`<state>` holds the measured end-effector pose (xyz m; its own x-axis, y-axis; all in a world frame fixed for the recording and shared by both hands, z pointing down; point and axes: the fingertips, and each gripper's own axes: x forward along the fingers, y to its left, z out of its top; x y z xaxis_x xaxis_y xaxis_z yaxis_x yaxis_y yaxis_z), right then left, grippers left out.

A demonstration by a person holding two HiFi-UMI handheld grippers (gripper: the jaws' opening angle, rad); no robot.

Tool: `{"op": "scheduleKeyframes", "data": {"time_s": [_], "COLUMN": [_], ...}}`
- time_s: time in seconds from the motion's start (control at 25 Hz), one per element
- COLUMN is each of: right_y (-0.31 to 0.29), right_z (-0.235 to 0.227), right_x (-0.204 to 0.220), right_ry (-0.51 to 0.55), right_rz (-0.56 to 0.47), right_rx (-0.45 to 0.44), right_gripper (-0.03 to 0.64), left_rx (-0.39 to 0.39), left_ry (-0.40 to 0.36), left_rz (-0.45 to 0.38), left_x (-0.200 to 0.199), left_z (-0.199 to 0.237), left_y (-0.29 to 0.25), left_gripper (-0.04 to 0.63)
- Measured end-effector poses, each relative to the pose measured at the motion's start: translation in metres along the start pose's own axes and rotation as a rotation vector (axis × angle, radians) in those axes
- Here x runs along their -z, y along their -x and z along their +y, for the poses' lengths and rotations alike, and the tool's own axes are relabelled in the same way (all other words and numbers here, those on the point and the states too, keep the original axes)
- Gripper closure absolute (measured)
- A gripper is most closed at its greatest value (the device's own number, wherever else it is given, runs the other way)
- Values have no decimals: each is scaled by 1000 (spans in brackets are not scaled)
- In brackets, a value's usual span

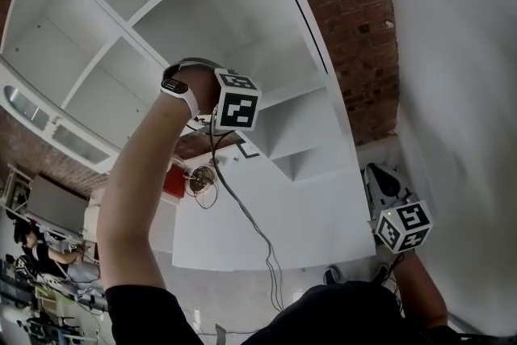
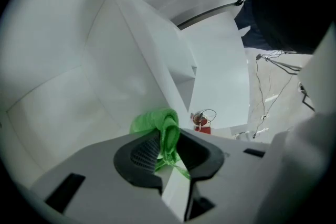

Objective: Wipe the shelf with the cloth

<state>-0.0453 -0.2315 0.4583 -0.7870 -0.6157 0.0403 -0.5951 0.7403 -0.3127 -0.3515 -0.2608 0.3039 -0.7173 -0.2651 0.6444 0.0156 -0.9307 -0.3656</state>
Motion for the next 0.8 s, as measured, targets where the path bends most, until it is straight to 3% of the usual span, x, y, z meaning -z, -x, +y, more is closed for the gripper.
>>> {"op": "scheduleKeyframes", "data": {"time_s": [0.24, 0.48, 0.56, 0.8], "right_y": [1, 1, 0, -8], "right_z": [15, 26, 27, 34], "right_x": [-3, -9, -13, -22], "right_ry": [30, 56, 64, 113], "right_rz": [7, 8, 6, 12], "right_rx": [-20, -27, -27, -28], "right_gripper": [617, 617, 617, 617], "left_rx": [-28, -78, -93, -125], "left_ry": [-5, 18, 56, 253], "left_rz": [-50, -153, -243, -677], "left_x": [-2, -4, -11, -42], "left_z": [-19, -39, -47, -77], "left_y": [13, 29, 36, 57], "left_gripper": [503, 503, 503, 503]}}
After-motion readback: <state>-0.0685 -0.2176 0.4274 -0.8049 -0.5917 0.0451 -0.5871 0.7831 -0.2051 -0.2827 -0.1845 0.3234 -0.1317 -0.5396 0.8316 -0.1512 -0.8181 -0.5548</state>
